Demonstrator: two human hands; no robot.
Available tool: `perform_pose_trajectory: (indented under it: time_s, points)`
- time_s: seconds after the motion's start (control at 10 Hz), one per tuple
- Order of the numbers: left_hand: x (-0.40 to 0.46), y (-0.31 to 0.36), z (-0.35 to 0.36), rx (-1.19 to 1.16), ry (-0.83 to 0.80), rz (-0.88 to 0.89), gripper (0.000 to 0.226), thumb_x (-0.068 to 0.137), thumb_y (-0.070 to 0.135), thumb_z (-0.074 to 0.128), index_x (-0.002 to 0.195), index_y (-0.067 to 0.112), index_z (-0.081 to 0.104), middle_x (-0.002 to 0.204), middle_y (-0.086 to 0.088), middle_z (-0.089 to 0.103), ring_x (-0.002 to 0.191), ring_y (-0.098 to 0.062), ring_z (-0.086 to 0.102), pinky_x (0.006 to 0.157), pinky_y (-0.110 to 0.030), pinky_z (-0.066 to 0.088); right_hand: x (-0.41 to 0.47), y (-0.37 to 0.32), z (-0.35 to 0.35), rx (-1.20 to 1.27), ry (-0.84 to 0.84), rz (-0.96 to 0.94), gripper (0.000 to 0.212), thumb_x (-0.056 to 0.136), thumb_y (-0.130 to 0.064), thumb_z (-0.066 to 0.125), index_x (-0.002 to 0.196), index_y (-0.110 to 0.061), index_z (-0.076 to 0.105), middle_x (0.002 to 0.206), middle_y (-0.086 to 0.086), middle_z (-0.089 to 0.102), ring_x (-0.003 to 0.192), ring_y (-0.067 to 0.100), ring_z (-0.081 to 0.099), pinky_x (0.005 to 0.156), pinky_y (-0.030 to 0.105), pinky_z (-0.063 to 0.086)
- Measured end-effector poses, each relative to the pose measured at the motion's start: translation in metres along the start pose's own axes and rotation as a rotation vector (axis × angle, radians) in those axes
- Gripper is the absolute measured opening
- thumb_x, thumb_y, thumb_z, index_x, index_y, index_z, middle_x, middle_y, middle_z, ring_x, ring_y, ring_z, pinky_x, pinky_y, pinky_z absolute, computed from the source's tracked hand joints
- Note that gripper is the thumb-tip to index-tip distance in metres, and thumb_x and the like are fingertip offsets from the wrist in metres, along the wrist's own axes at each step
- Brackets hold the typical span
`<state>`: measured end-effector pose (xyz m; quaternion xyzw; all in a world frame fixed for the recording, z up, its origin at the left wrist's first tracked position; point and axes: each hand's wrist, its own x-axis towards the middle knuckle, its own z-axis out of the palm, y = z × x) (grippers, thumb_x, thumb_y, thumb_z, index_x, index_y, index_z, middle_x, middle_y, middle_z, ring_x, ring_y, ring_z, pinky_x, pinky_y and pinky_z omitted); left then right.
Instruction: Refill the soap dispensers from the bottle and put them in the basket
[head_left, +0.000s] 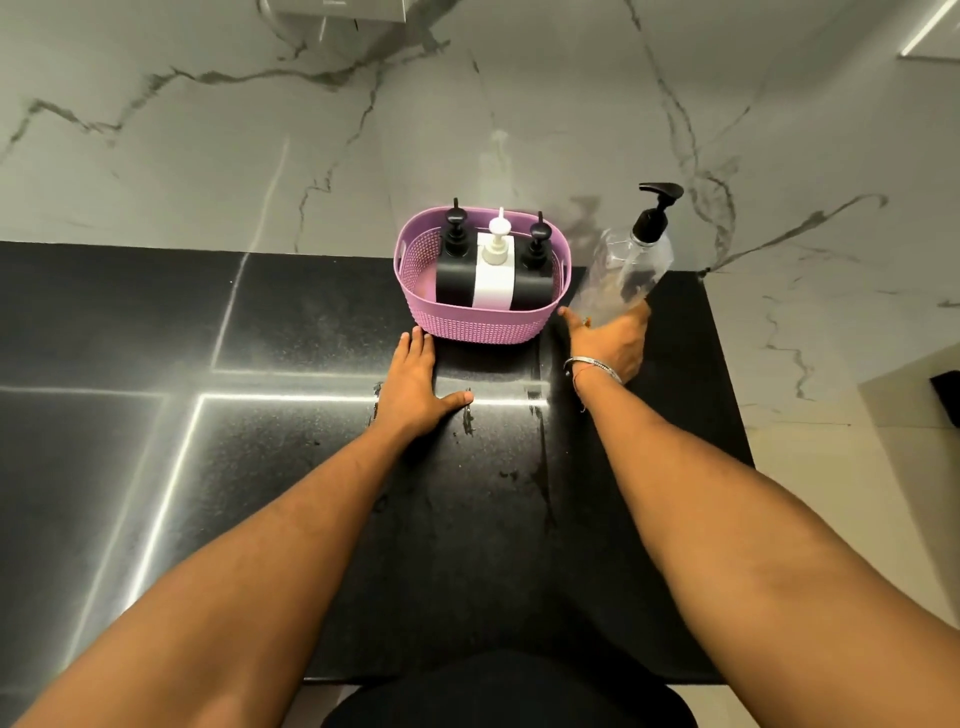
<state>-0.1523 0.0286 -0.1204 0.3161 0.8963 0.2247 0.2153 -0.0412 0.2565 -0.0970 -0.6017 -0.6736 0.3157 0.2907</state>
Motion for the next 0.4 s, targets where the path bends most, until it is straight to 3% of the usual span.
perform_pose_trajectory:
  time_s: [0.1, 0.2, 0.3, 0.4]
  points:
    - [0.001, 0.004, -0.002, -0.069, 0.016, -0.027, 0.091, 0.105, 0.049, 0.059, 0.169, 0.009, 0.008, 0.178, -0.008, 0.0, 0.165, -0.025, -0.004, 0.131, -0.04, 0.006, -0.008, 0.009, -0.007, -0.024, -0.119, 0.028, 0.141, 0.058, -0.055, 0.097, 0.163, -0.01, 0.015, 0.159, 0.018, 0.042, 0.143, 0.041, 0.046, 0.115, 0.055, 0.042]
    - [-0.01, 0.011, -0.011, -0.155, 0.011, -0.056, 0.073, 0.112, 0.048, 0.042, 0.169, 0.008, 0.018, 0.177, -0.009, 0.011, 0.165, -0.025, 0.004, 0.131, -0.042, 0.011, -0.031, 0.016, -0.027, -0.024, -0.069, 0.006, 0.131, 0.066, -0.064, 0.088, 0.162, -0.01, 0.018, 0.158, 0.02, 0.04, 0.142, 0.039, 0.046, 0.113, 0.054, 0.044]
    - [-0.037, 0.01, -0.014, -0.163, 0.131, 0.094, 0.063, 0.112, 0.049, 0.04, 0.165, 0.015, 0.034, 0.17, -0.006, 0.037, 0.159, -0.025, 0.028, 0.128, -0.046, 0.028, -0.056, 0.023, -0.051, -0.012, 0.143, -0.239, 0.092, 0.077, -0.071, 0.073, 0.143, -0.012, 0.045, 0.134, 0.011, 0.055, 0.121, 0.03, 0.056, 0.097, 0.05, 0.05]
    - [-0.051, 0.023, -0.04, -0.208, 0.391, 0.236, 0.046, 0.11, 0.05, 0.041, 0.148, 0.025, 0.05, 0.143, 0.002, 0.058, 0.137, -0.019, 0.05, 0.111, -0.05, 0.048, -0.063, 0.002, -0.076, 0.011, 0.257, -0.404, 0.073, 0.082, -0.068, 0.07, 0.128, -0.015, 0.053, 0.123, 0.006, 0.057, 0.11, 0.025, 0.056, 0.086, 0.04, 0.047]
